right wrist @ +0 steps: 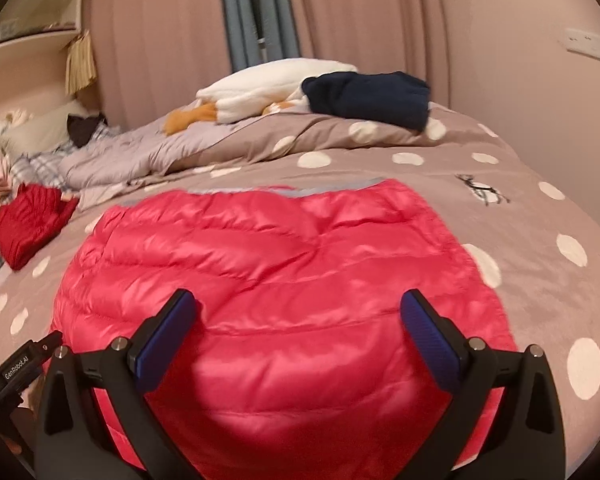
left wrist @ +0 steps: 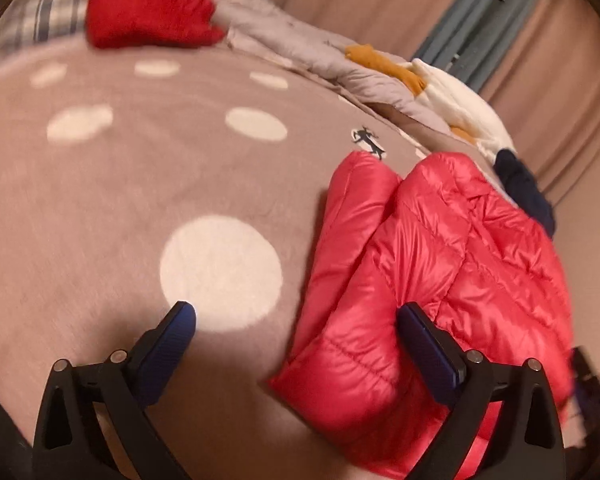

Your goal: Fold large clothes

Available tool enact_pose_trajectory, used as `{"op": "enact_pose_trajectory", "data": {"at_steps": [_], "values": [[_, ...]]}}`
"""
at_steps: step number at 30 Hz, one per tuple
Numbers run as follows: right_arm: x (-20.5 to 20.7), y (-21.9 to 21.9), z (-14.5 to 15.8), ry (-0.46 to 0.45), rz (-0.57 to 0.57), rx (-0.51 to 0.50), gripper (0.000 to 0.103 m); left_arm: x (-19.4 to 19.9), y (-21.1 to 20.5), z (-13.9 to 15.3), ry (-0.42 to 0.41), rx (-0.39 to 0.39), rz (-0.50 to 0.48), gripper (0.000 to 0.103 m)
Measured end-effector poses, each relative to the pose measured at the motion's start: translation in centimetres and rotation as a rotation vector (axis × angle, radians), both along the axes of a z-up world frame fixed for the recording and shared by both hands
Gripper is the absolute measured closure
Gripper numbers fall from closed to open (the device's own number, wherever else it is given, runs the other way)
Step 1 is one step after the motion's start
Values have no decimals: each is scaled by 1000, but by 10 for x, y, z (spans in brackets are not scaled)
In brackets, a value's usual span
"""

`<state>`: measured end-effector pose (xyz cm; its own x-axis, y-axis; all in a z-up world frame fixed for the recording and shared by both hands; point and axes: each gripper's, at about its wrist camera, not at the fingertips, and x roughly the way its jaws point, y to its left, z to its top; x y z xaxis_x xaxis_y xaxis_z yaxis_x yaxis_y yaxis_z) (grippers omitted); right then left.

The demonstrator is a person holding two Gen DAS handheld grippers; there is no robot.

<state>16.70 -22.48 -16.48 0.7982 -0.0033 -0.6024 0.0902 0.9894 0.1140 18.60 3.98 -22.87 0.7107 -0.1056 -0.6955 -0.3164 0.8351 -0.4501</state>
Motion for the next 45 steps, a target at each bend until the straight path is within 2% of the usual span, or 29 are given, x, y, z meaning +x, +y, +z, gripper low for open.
{"op": "enact_pose_trajectory", "data": {"at_steps": [4, 7, 10, 13, 17, 21, 24, 31, 34, 37, 38, 42, 44, 45], "values": [[17, 9, -22, 75, -6, -61, 0, -2, -5, 1, 8, -31, -82, 3], [31, 9, -44, 134, -35, -82, 0, 0, -15, -3, 9, -193, -230, 3], [45, 17, -56, 197, -31, -158, 0, 4, -31, -3, -3, -231, -340, 3], [48, 20, -62, 207, -28, -190, 0, 12, -41, -5, -29, -211, -329, 3], [46, 13, -68, 206, -12, -157, 0, 26, -40, -7, -43, -234, -258, 3], [41, 13, -68, 186, -16, -157, 0, 39, -47, -7, -63, -185, -199, 4], [41, 14, -68, 183, -15, -152, 0, 42, -52, -7, -64, -143, -193, 6], [42, 17, -65, 174, -21, -171, 0, 40, -48, -8, -56, -129, -186, 15], [37, 11, -56, 164, -12, -122, 0, 37, -48, -5, -50, -137, -181, 22], [24, -7, -39, 173, 15, -27, 1, 37, -45, -5, -44, -155, -187, 26], [16, -16, -31, 161, 2, 4, 1, 36, -44, -4, -45, -150, -195, 27], [-17, -69, -1, 55, -166, 115, 0, 33, -45, -3, -44, -139, -201, 32], [-30, -101, 2, 18, -276, 172, 0, 34, -46, -1, -39, -134, -194, 34], [-32, -115, -3, 29, -327, 197, 0, 33, -47, 1, -43, -121, -194, 35]]}}
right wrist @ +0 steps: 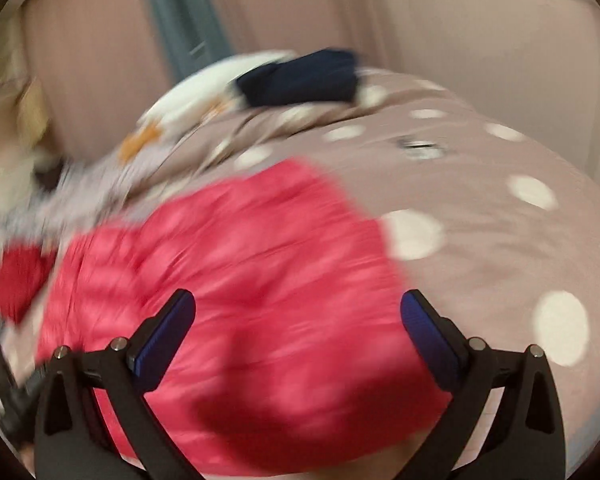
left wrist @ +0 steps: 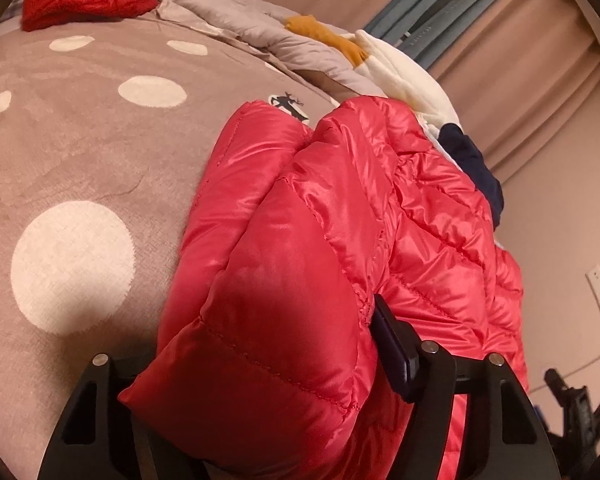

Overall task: Fold large clothes
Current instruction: 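Grasp the jacket bundle with the left tool and lift it while the right tool releases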

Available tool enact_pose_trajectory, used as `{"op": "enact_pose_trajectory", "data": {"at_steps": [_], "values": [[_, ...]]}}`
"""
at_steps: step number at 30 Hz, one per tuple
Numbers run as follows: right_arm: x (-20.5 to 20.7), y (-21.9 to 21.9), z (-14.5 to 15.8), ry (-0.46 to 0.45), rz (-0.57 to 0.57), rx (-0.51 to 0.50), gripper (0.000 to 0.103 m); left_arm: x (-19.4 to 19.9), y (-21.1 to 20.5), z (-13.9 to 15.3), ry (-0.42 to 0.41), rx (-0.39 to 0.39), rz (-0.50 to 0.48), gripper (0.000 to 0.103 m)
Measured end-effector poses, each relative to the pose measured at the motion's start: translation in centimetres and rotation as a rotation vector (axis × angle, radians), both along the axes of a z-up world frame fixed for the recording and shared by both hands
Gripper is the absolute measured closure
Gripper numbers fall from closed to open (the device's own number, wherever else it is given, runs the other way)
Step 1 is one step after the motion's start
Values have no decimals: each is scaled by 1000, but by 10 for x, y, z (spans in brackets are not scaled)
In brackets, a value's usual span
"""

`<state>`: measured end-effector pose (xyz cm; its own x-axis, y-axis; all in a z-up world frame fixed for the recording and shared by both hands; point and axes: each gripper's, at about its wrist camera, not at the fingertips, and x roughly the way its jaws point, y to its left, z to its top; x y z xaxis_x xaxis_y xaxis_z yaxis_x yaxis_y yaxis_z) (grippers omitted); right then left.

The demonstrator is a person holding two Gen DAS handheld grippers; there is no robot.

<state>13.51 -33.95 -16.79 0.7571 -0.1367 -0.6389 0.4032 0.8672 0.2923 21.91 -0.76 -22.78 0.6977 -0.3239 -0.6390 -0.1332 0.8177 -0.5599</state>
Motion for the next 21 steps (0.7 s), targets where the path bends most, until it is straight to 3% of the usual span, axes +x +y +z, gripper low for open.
{"op": "enact_pose_trajectory", "data": {"at_steps": [2, 3, 4, 5, 8, 9, 14, 19, 21], "values": [[9, -19, -24, 114, -12, 66, 4, -3, -5, 7, -26, 61, -3, 39], [16, -21, -43, 171, 43, 134, 25, -4, -6, 11, -41, 88, -3, 43], [18, -20, -58, 184, 94, 217, 34, -5, -8, 15, -53, 117, -1, 47], [17, -16, -66, 174, 108, 245, 34, -7, -10, 20, -67, 155, 0, 48], [16, 19, -59, 163, 137, 29, 41, -11, -5, 28, -91, 171, 7, 55], [19, 30, -57, 176, 160, 11, 44, -14, 1, 31, -97, 178, 35, 57], [28, 62, -64, 160, 320, 101, 47, -22, 31, 46, -130, 236, 167, 60], [38, 93, -73, 169, 352, 1, 45, -30, 40, 59, -175, 170, 181, 60], [39, 93, -74, 181, 359, 6, 45, -32, 24, 70, -188, 246, 156, 60]]}}
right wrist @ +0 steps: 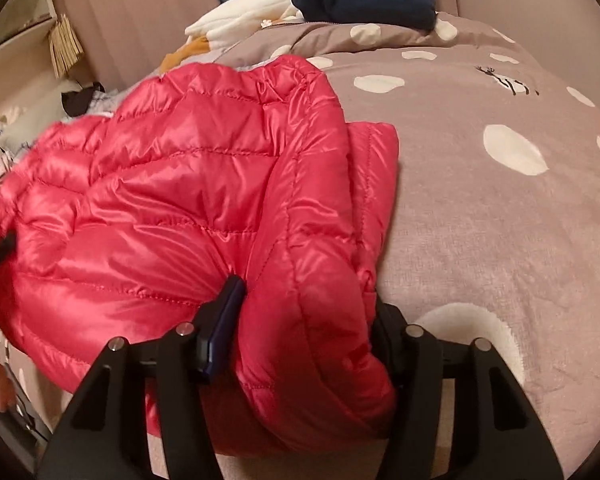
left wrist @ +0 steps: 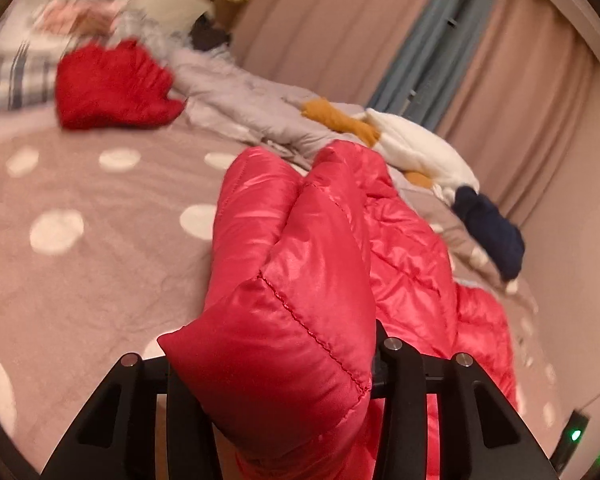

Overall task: Fold large clothes
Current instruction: 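Grasp the jacket bundle with the left tool and lift it while the right tool releases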

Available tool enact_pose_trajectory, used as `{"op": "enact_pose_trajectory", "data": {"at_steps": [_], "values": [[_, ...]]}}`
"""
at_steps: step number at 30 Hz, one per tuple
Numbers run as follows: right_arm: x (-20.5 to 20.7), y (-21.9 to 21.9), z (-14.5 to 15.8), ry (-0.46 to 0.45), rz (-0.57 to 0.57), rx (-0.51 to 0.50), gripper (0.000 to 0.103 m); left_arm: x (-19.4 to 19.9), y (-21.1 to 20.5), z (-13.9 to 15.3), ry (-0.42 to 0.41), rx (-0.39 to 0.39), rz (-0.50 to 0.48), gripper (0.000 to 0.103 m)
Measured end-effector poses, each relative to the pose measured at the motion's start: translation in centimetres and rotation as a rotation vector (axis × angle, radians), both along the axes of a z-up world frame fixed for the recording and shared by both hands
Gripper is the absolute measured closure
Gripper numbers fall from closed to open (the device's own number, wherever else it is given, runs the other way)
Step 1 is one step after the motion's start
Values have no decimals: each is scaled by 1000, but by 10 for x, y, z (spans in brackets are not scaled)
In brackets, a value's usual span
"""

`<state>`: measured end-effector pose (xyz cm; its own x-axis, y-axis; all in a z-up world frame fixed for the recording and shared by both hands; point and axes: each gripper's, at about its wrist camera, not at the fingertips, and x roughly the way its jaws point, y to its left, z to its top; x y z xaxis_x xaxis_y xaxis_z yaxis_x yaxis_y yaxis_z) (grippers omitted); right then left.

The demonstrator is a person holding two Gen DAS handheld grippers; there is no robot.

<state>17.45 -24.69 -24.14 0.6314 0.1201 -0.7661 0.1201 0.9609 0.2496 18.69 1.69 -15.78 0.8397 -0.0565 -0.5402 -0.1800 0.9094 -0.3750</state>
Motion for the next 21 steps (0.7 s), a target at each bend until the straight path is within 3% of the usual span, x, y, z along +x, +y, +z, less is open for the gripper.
{"op": "enact_pose_trajectory", "data": {"at_steps": [3, 5, 8, 12, 13, 15, 17, 21], "values": [[0, -8, -3, 5, 30, 39, 45, -7, -26, 20, -50, 69, -70, 60], [0, -16, -4, 3, 35, 72, 45, -14, -42, 35, -89, 30, -169, 60], [1, -18, -2, -10, 35, 75, 45, -18, -69, 47, -123, -58, -360, 49], [-3, -26, -3, -25, 30, 125, 46, -7, -114, 35, -56, -185, -646, 24], [-6, -34, -3, -24, 20, 170, 46, -3, -126, 28, -37, -186, -703, 23], [-10, -55, -5, -16, -6, 282, 45, 4, -145, 10, -4, -161, -747, 23], [-17, -75, -3, -9, -37, 356, 43, 9, -155, -3, 30, -146, -722, 23], [-39, -88, 12, -36, -88, 271, 24, 9, -171, -10, 30, -85, -709, 23]]}}
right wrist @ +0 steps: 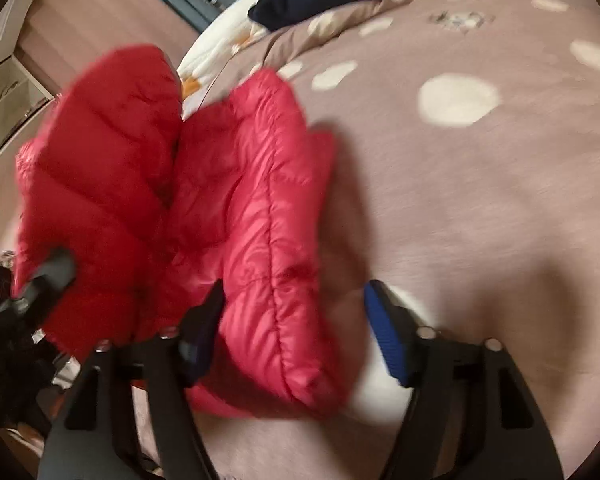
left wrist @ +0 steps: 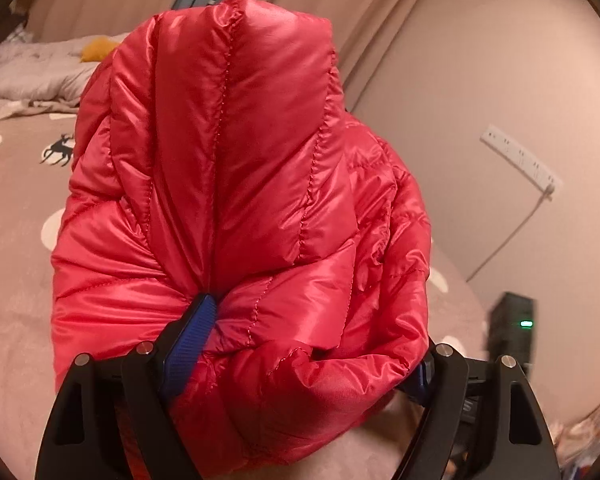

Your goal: Fold large clothes

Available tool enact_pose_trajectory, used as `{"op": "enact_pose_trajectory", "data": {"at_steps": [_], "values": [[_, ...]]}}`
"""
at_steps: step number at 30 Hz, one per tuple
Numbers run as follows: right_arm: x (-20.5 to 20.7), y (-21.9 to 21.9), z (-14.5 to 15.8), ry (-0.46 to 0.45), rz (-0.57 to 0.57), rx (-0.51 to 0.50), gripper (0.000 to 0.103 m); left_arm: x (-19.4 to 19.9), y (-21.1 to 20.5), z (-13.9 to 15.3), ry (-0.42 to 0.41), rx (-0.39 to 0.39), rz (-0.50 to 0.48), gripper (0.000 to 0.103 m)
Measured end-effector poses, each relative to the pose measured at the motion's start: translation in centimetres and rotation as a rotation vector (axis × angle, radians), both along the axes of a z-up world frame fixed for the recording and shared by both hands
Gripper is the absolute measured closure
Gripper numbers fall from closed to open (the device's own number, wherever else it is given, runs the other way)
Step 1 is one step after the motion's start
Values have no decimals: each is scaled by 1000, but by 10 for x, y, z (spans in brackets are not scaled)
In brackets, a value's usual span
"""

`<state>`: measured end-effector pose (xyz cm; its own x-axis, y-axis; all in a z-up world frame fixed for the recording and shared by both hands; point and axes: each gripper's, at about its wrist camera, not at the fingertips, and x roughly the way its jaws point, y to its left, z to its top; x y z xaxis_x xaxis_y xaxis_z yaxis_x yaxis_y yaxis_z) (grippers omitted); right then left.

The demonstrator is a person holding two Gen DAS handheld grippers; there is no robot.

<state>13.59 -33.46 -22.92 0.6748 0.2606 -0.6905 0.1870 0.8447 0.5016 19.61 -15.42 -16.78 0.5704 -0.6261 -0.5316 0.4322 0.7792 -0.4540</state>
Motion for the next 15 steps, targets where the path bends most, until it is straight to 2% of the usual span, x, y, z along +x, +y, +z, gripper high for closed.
{"op": "enact_pose_trajectory", "data": {"at_steps": [2, 4, 8, 15], "values": [[-8, 0, 7, -10, -14, -49, 23, -2, -7, -3, -5, 14, 4, 23], [-14, -2, 12, -14, -19, -52, 23, -3, -15, -7, -9, 33, -1, 23], [-25, -5, 23, -25, -47, -79, 23, -5, -25, -8, -5, 19, 2, 23], [-45, -10, 54, -97, -57, -110, 23, 1, -17, -10, -7, 4, -40, 23]]}}
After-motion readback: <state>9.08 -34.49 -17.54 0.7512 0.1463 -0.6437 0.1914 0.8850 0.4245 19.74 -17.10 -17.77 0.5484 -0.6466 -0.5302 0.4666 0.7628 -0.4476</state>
